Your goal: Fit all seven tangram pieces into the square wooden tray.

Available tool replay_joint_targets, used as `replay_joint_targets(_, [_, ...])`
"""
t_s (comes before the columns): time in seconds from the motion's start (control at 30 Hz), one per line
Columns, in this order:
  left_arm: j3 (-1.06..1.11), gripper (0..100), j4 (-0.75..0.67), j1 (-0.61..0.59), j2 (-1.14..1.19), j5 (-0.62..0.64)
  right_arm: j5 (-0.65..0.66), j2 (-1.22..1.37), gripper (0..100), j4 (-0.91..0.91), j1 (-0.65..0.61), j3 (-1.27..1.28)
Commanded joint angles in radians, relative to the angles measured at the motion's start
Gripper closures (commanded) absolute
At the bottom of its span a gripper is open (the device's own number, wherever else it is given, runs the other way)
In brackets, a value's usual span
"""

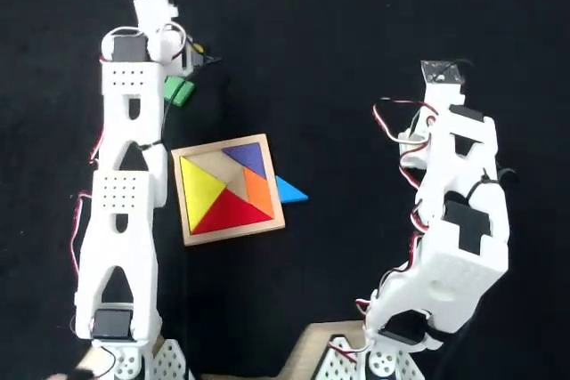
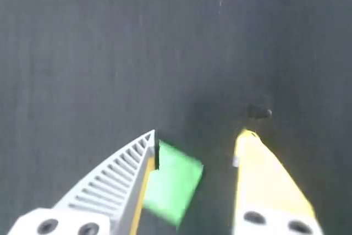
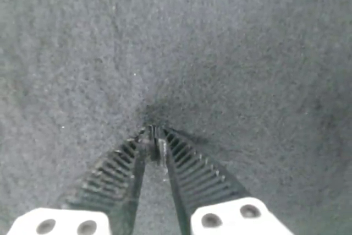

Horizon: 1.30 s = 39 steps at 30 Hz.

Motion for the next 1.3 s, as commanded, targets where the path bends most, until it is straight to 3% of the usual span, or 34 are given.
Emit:
replay_joint_targets(0.0, [0.071,82,-0.267,0.004,0.031,-0.023,0.008,-0.047,98.7,-0.015,-0.037,0.002])
replay_joint_targets(0.13, [0.156,84,-0.287,-0.042,0.046,-0.117,0.008,-0.047,98.7,-0.015,-0.037,0.002])
replay_joint_targets(0.2, [0.174,84,-0.226,-0.058,0.037,-0.155,0.008,-0.047,98.7,-0.015,-0.037,0.002])
replay_joint_targets(0.57, [-0.061,84,0.4,-0.051,0.029,-0.512,0.008,-0.047,98.7,-0.015,-0.037,0.002])
replay_joint_targets(0.73, [-0.054,84,0.399,-0.101,-0.075,-0.456,0.008,-0.047,98.7,-0.015,-0.037,0.002])
replay_joint_targets(0.9, [0.001,75,0.399,-0.127,-0.25,-0.385,0.008,-0.047,98.7,-0.015,-0.037,0.002])
replay_joint_targets(1.1, [0.427,75,0.397,-0.116,-0.445,-0.634,0.008,-0.047,98.7,-0.014,-0.037,0.002])
replay_joint_targets(1.27, [0.654,75,0.339,-0.104,-0.517,-0.695,0.008,-0.047,98.7,-0.014,-0.037,0.002])
